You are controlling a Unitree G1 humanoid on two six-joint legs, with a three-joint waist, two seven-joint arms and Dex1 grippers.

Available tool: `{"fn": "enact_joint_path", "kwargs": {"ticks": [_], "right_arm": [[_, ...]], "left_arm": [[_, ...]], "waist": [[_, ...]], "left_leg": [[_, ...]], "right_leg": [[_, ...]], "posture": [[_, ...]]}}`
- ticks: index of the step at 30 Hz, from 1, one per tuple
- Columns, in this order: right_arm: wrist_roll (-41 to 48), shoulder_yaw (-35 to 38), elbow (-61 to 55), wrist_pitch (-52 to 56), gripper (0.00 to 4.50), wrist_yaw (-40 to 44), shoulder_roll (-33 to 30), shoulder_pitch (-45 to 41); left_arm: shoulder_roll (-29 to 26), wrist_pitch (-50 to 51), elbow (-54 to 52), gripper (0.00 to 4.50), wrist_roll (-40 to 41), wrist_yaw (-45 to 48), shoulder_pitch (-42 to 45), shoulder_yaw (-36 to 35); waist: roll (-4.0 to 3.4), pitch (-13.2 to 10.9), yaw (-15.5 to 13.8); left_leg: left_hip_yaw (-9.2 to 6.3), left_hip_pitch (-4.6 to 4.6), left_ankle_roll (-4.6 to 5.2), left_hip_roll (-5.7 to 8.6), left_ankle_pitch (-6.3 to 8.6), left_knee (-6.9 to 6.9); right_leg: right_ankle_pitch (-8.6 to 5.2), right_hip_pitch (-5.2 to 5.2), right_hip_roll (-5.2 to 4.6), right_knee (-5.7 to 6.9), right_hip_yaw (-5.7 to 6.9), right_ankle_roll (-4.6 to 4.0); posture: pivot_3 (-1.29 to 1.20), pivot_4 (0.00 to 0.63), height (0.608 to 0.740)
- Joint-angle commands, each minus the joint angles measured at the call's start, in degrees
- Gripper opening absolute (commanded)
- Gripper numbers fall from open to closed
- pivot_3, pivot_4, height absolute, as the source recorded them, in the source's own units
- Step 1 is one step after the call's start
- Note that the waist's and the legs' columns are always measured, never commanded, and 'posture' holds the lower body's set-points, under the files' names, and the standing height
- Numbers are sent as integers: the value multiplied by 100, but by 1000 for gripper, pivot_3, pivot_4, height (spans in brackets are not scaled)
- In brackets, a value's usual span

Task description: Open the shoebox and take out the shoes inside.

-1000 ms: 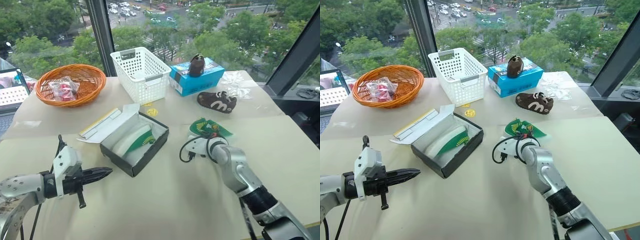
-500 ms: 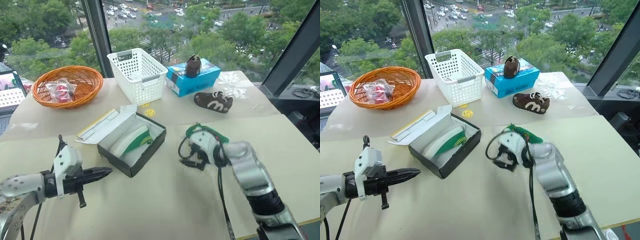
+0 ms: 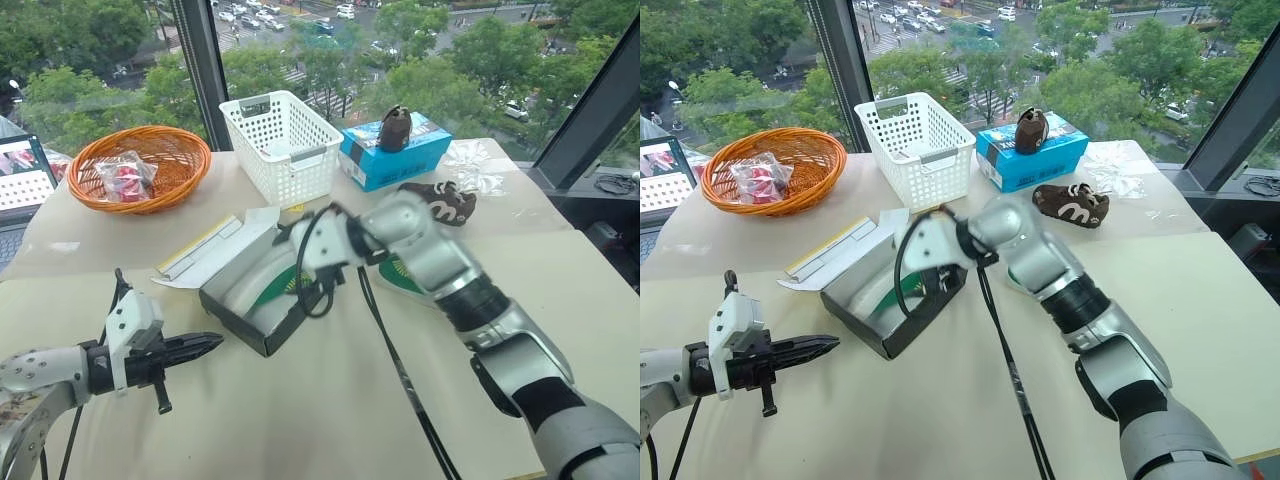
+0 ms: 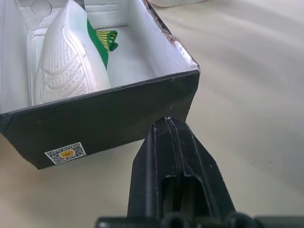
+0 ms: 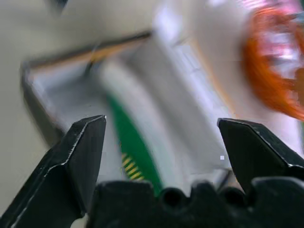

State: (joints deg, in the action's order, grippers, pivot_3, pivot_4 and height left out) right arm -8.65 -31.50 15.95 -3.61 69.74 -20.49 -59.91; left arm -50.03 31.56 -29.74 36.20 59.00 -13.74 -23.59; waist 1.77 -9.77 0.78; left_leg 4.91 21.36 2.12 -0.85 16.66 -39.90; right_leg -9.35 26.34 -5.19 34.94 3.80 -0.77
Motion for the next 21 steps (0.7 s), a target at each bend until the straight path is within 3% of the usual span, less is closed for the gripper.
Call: {"fn": "enact_joint_path", "kwargs": {"ticks": [1, 8, 18, 21], "right_arm": [[-230, -38, 743, -858, 4444, -203, 239, -440], [-935, -280, 2704, -1885, 4444, -930, 872, -1018], [-1429, -422, 3857, -2500, 4444, -1281, 1345, -1097], [-1422, -363, 3797, -2589, 3734, -1213, 1292, -1071]], "left_arm": [[-24, 37, -224, 0, 121, -48, -78, -177], [5, 49, -340, 0, 158, -136, -252, -273], [7, 71, -391, 0, 209, -204, -296, -283], [3, 65, -381, 0, 205, -217, -274, -268]], "waist": [[-1, -1, 10], [-1, -1, 47], [-1, -1, 23], [-2, -1, 29]], "left_leg": [[0, 1, -11, 0, -6, 0], [-2, -2, -14, -6, -7, 4], [-8, -3, -28, -5, -15, 4], [-9, -5, -28, -5, -16, 4]], "right_leg": [[0, 2, 0, 1, -1, 0], [0, 3, 3, 8, -2, -4], [0, 0, 1, 8, -1, -6], [0, -1, 1, 9, -1, -6]], "posture": [[0, 150, 731], [0, 150, 731], [0, 150, 731], [0, 150, 731]]}}
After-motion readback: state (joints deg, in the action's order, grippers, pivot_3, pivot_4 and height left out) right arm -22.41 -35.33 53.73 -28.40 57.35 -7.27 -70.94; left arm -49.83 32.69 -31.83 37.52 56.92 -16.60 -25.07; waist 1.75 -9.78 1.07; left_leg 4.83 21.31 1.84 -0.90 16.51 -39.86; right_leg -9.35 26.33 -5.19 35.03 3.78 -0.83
